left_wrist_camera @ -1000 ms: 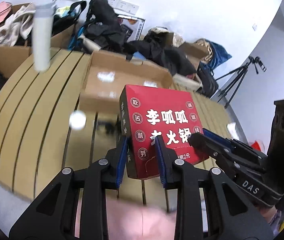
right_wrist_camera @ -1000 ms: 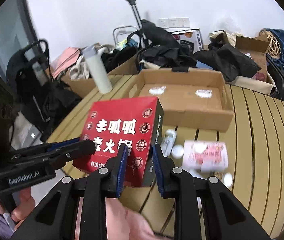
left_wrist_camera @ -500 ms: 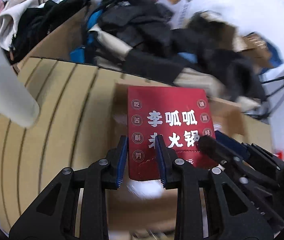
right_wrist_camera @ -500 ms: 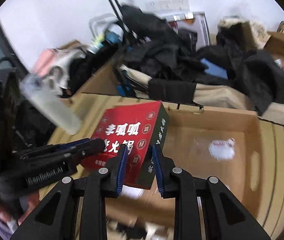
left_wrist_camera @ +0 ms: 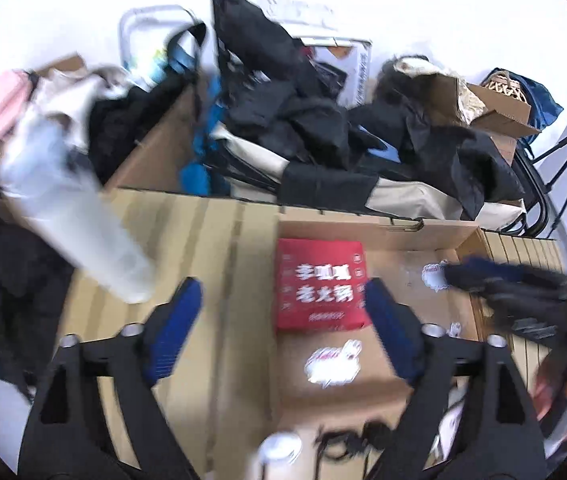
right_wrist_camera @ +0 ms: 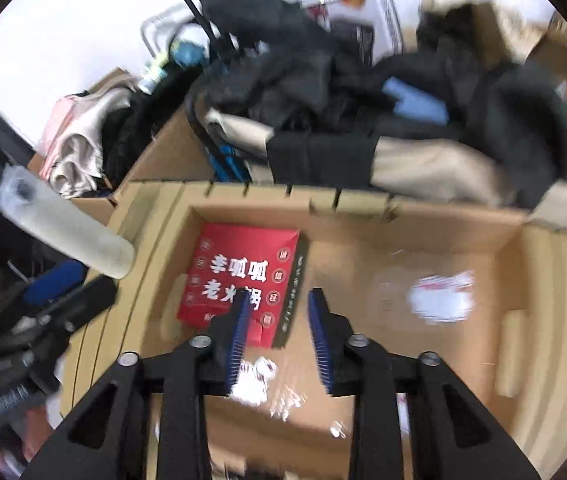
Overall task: Organize objects
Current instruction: 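Lower the red box into the cardboard tray and open the right gripper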
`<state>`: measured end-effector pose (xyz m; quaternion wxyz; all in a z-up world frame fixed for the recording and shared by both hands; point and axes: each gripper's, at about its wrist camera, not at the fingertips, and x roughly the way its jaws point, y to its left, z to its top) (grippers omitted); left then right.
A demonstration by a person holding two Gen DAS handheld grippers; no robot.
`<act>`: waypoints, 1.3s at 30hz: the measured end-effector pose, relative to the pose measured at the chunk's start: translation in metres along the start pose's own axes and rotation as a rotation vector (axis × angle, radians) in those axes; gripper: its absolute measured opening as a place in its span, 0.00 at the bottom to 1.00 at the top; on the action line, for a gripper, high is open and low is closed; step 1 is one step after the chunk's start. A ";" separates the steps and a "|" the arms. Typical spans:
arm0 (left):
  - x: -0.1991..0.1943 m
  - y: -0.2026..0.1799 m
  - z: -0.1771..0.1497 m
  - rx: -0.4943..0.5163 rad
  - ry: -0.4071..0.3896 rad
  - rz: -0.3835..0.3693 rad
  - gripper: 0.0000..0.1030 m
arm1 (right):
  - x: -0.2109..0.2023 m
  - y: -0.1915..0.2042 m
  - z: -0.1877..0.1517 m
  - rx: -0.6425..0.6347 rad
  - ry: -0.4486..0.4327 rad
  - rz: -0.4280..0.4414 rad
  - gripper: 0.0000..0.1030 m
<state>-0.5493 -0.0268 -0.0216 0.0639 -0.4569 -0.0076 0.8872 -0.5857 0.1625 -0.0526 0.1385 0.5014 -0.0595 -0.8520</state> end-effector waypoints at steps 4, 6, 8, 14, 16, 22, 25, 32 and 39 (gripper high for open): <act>-0.075 0.010 -0.010 0.018 -0.037 0.085 0.91 | -0.098 -0.005 -0.011 -0.061 -0.102 -0.091 0.90; -0.102 0.013 -0.021 0.009 -0.039 0.098 0.92 | -0.131 -0.009 -0.020 -0.076 -0.104 -0.137 0.90; -0.133 0.016 -0.033 -0.008 -0.045 0.086 0.93 | -0.160 -0.013 -0.033 -0.090 -0.121 -0.168 0.90; -0.211 0.009 -0.073 0.002 -0.122 0.093 0.99 | -0.241 -0.014 -0.086 -0.096 -0.192 -0.199 0.90; -0.235 0.002 -0.090 0.021 -0.148 0.090 1.00 | -0.264 -0.008 -0.109 -0.119 -0.227 -0.196 0.90; -0.285 -0.034 -0.150 0.156 -0.196 0.052 1.00 | -0.318 0.015 -0.187 -0.253 -0.396 -0.257 0.90; -0.307 -0.046 -0.189 0.175 -0.249 0.020 1.00 | -0.334 0.025 -0.241 -0.263 -0.436 -0.223 0.90; -0.316 -0.069 -0.303 0.174 -0.311 -0.042 1.00 | -0.325 0.029 -0.359 -0.228 -0.417 -0.089 0.90; -0.261 -0.061 -0.358 0.096 -0.139 -0.053 1.00 | -0.286 0.011 -0.423 -0.132 -0.399 -0.121 0.90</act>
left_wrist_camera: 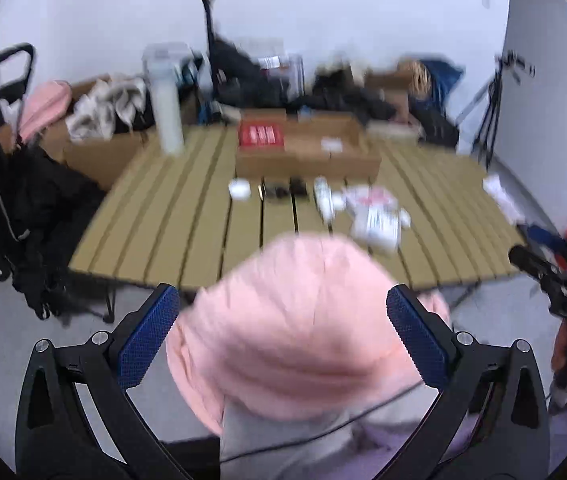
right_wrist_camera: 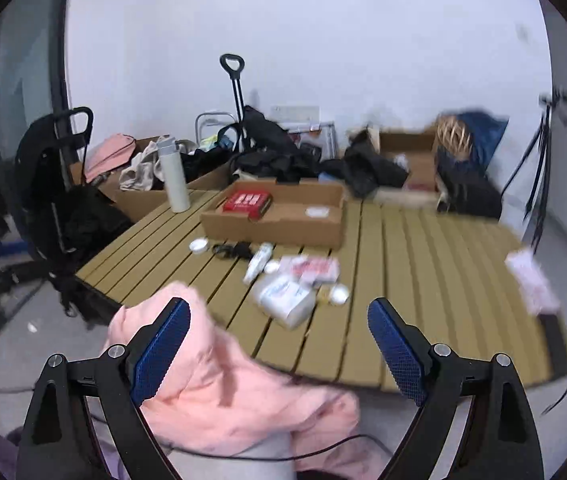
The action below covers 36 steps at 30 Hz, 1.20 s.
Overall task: Organize objects
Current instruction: 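Lower the red box into the cardboard tray and open the right gripper, then grasp the white jar lid with the left gripper while the right gripper grasps the white tube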
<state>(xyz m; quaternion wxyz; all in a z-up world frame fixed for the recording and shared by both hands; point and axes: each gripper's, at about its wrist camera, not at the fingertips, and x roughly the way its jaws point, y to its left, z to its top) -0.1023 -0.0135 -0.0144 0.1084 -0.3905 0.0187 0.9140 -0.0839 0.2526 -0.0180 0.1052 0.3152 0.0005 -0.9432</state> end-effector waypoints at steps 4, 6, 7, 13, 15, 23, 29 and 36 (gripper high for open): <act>0.010 0.004 0.000 -0.022 -0.024 0.049 1.00 | 0.011 -0.010 0.000 0.039 -0.003 -0.031 0.90; 0.026 0.009 -0.002 -0.041 0.011 0.032 1.00 | 0.019 -0.010 -0.003 0.050 0.016 -0.018 0.90; 0.032 0.011 -0.005 -0.044 0.024 0.035 1.00 | 0.024 -0.009 -0.006 0.040 0.030 -0.015 0.90; 0.083 0.023 -0.008 -0.060 0.099 0.046 1.00 | 0.080 0.001 -0.020 0.011 0.166 0.072 0.90; 0.098 0.030 0.000 -0.063 0.097 0.050 1.00 | 0.099 0.001 -0.017 0.019 0.188 0.105 0.90; 0.178 0.063 0.053 -0.009 0.048 0.055 0.98 | 0.178 0.010 0.031 0.004 0.216 0.140 0.90; 0.267 0.089 0.096 0.023 0.099 0.015 0.84 | 0.267 0.020 0.069 0.006 0.301 0.185 0.61; 0.326 0.090 0.109 0.057 0.187 0.007 0.81 | 0.355 0.025 0.087 -0.015 0.412 0.080 0.49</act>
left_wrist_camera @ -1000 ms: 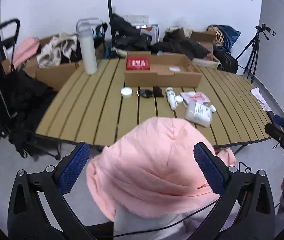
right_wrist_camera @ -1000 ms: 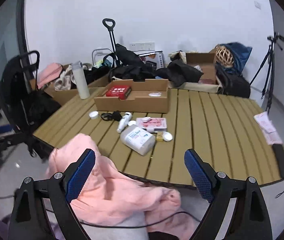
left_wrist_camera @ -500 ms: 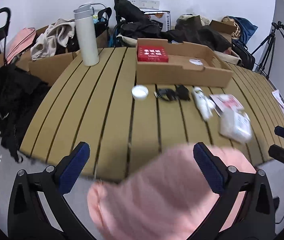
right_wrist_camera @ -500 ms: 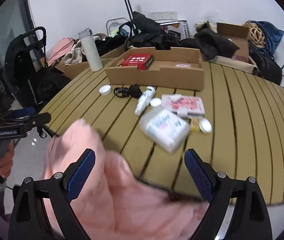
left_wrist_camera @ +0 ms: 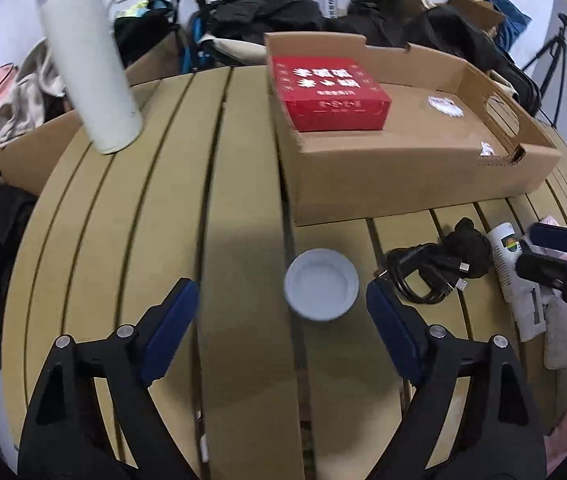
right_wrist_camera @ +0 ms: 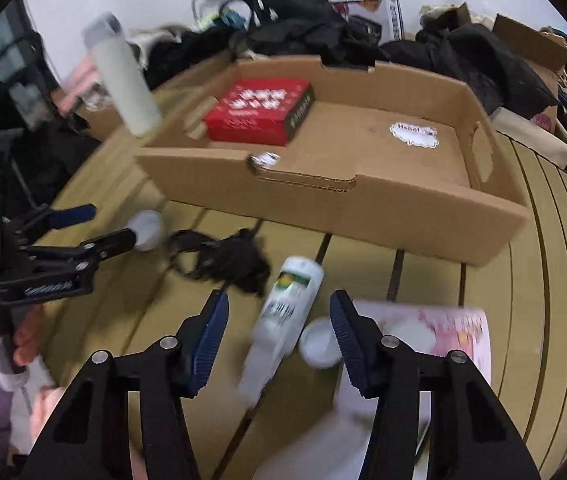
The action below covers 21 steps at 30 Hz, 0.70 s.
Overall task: Organize objects
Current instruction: 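Grasp the white jar lid with the left gripper while the right gripper grasps the white tube, then carry the white tube into the tray with the right gripper while the left gripper holds the lid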
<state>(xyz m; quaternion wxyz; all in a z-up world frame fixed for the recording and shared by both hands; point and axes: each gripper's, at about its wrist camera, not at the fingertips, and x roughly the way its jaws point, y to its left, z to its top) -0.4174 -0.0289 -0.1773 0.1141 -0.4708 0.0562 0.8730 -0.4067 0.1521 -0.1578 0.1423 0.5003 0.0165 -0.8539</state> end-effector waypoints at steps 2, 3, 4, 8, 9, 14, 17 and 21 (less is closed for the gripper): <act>0.006 -0.005 0.001 0.020 0.002 -0.019 0.79 | 0.011 -0.004 0.002 0.015 0.019 0.012 0.38; 0.009 -0.007 0.000 0.027 0.006 -0.016 0.66 | 0.013 -0.005 0.003 0.016 0.022 0.010 0.33; 0.012 -0.008 0.000 0.034 0.015 -0.013 0.56 | 0.014 -0.005 0.002 0.017 0.020 0.016 0.33; 0.010 -0.005 0.001 0.018 0.014 -0.031 0.35 | 0.015 -0.005 0.002 0.022 0.013 0.027 0.31; 0.008 -0.006 0.001 0.023 0.012 -0.020 0.35 | 0.014 -0.003 0.002 0.021 0.013 0.034 0.30; -0.041 -0.013 -0.008 0.048 -0.033 0.026 0.35 | -0.015 0.003 0.002 0.004 -0.031 0.054 0.28; -0.101 -0.017 -0.028 0.028 -0.089 0.049 0.35 | -0.070 0.004 -0.012 -0.004 -0.107 0.056 0.19; -0.176 -0.023 -0.067 -0.031 -0.173 0.028 0.35 | -0.145 0.001 -0.047 0.002 -0.211 0.078 0.00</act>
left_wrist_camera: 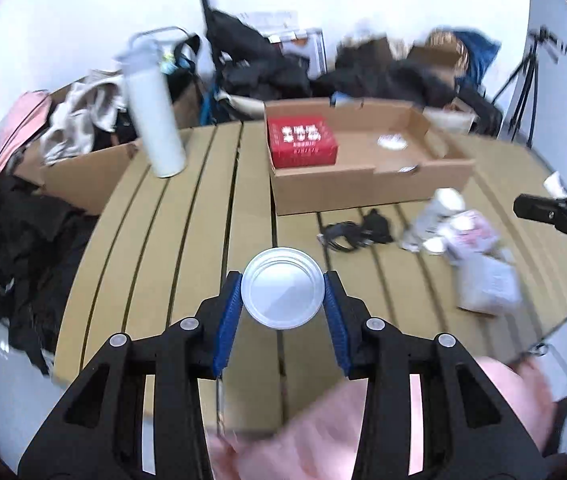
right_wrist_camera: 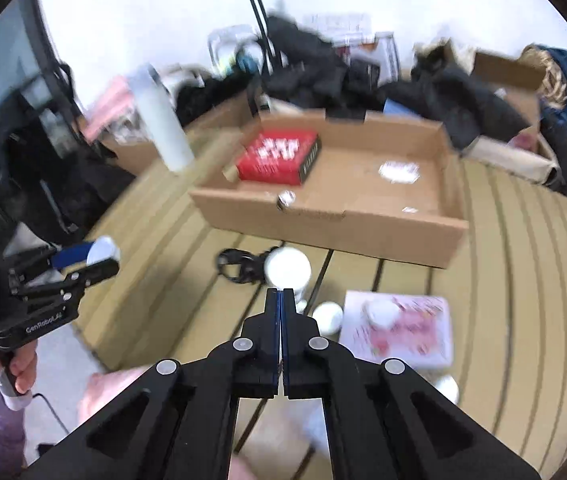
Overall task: Organize objects
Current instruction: 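Carry the white tube into the tray with the right gripper while the left gripper holds the lid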
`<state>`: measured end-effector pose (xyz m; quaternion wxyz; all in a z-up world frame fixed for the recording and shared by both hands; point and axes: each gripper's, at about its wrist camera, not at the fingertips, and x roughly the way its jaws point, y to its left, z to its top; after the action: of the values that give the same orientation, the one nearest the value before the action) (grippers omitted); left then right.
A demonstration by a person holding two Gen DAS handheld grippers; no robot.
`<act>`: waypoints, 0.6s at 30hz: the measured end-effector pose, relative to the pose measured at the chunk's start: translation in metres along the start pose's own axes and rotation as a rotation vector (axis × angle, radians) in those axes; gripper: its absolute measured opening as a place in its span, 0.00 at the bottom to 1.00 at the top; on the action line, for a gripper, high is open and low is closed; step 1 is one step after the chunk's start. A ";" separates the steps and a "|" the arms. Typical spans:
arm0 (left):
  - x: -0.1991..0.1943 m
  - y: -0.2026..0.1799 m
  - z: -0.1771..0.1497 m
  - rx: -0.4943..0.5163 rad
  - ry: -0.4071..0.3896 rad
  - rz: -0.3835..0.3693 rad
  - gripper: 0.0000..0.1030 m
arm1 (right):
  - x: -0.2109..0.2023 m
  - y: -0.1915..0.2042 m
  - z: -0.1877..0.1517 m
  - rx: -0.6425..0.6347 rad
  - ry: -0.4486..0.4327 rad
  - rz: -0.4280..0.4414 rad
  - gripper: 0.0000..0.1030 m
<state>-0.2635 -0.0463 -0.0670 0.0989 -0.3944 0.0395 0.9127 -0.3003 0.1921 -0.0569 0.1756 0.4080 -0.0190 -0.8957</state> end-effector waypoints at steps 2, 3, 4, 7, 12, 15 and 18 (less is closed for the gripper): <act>-0.026 -0.005 -0.015 -0.039 -0.023 -0.023 0.35 | -0.030 0.000 -0.016 0.014 -0.039 0.002 0.00; -0.034 -0.009 -0.023 -0.053 -0.026 -0.035 0.35 | -0.037 -0.001 -0.023 0.023 -0.042 0.006 0.00; -0.037 -0.013 -0.028 -0.059 -0.021 -0.040 0.35 | -0.039 -0.001 -0.028 0.027 -0.041 0.007 0.00; -0.035 -0.025 -0.046 -0.066 0.027 -0.044 0.35 | -0.038 -0.008 -0.052 0.083 -0.025 0.016 0.01; -0.018 -0.030 -0.053 -0.059 0.085 -0.020 0.35 | -0.033 -0.025 -0.059 0.161 -0.034 0.089 0.12; -0.008 -0.029 -0.048 -0.067 0.089 -0.025 0.35 | -0.021 -0.033 -0.045 0.190 -0.043 0.144 0.94; 0.008 -0.025 -0.037 -0.065 0.088 -0.022 0.36 | 0.007 -0.034 -0.020 0.195 -0.019 0.113 1.00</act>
<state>-0.2372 -0.0261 -0.0982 0.0942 -0.4374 0.0099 0.8943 -0.3002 0.2242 -0.0813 0.1853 0.4129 -0.1307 -0.8821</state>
